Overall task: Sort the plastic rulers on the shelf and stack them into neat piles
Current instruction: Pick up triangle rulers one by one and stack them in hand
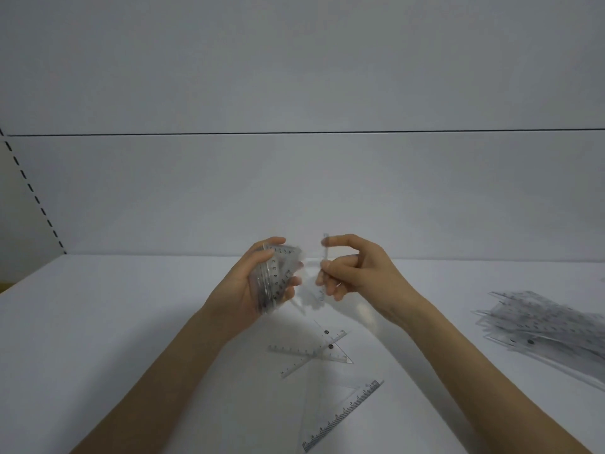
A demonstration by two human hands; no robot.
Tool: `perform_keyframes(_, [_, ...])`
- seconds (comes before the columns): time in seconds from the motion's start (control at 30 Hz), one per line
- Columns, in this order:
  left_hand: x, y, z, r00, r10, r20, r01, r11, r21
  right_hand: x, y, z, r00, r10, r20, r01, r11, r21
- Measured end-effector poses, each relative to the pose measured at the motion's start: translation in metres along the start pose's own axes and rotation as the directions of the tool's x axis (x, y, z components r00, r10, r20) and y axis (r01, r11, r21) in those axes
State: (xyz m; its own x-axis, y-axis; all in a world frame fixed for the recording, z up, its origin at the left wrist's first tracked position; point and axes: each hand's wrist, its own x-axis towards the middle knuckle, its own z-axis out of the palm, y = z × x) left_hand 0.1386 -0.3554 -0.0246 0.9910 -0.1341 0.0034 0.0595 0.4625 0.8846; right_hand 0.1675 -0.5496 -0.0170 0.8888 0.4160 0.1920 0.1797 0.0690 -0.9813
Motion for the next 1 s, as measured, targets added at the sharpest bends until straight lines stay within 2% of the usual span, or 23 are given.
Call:
perform_keyframes(0.1, [0.0,-0.005,0.004,1.0,-0.016,0.026,0.015,0.998,0.062,0.001,0.006,0.013,0.997,0.069,-0.047,-0.062,0.987,0.148])
perform_keyframes(0.17, [0.001,-0.008,0.004,0.999,-0.024,0.035,0.02,0.995,0.103,0.0,0.008,0.018,0.994,0.086,-0.061,-0.075,0.984,0.16])
perform_keyframes(0.2, [0.0,-0.009,0.004,0.999,-0.025,0.041,0.02,0.992,0.127,0.0,0.009,0.02,0.994,0.076,-0.073,-0.068,0.992,0.104])
perform_keyframes(0.27, [-0.001,-0.01,0.004,0.998,-0.038,0.056,0.028,0.987,0.158,-0.001,0.011,0.022,0.992,0.03,-0.123,-0.046,0.991,-0.125])
perform_keyframes(0.33, [-0.002,-0.011,0.003,0.995,-0.056,0.081,0.04,0.982,0.184,0.001,0.014,0.024,0.985,-0.021,-0.173,-0.04,0.939,-0.341])
perform_keyframes(0.5, [0.0,-0.011,0.001,0.996,-0.039,0.076,0.028,0.99,0.136,0.007,0.019,0.016,0.965,-0.117,-0.234,-0.043,0.811,-0.583])
perform_keyframes(0.63, [0.002,-0.01,-0.001,0.997,-0.021,0.068,0.012,0.992,0.129,0.008,0.022,0.008,0.964,-0.144,-0.225,-0.044,0.745,-0.665])
perform_keyframes(0.7, [0.004,-0.009,-0.002,1.0,0.017,-0.002,-0.017,0.993,0.113,0.007,0.018,0.002,0.976,-0.135,-0.173,-0.022,0.723,-0.69])
perform_keyframes(0.77, [0.006,-0.007,-0.005,0.994,0.057,-0.093,-0.049,0.995,0.086,0.003,0.01,-0.004,0.998,-0.067,0.006,0.051,0.691,-0.721])
perform_keyframes(0.8, [0.007,-0.006,-0.007,0.989,0.076,-0.126,-0.067,0.995,0.076,0.001,0.006,-0.005,0.992,0.007,0.128,0.093,0.652,-0.752])
perform_keyframes(0.87, [0.009,-0.005,-0.01,0.982,0.109,-0.157,-0.101,0.993,0.057,-0.003,0.004,-0.002,0.932,0.188,0.31,0.168,0.535,-0.828])
perform_keyframes(0.93, [0.008,-0.003,-0.012,0.977,0.128,-0.168,-0.123,0.992,0.039,-0.002,0.008,0.004,0.889,0.277,0.365,0.219,0.444,-0.869])
perform_keyframes(1.0, [0.008,-0.001,-0.012,0.976,0.133,-0.17,-0.131,0.991,0.025,-0.001,0.011,0.006,0.893,0.255,0.371,0.235,0.44,-0.867])
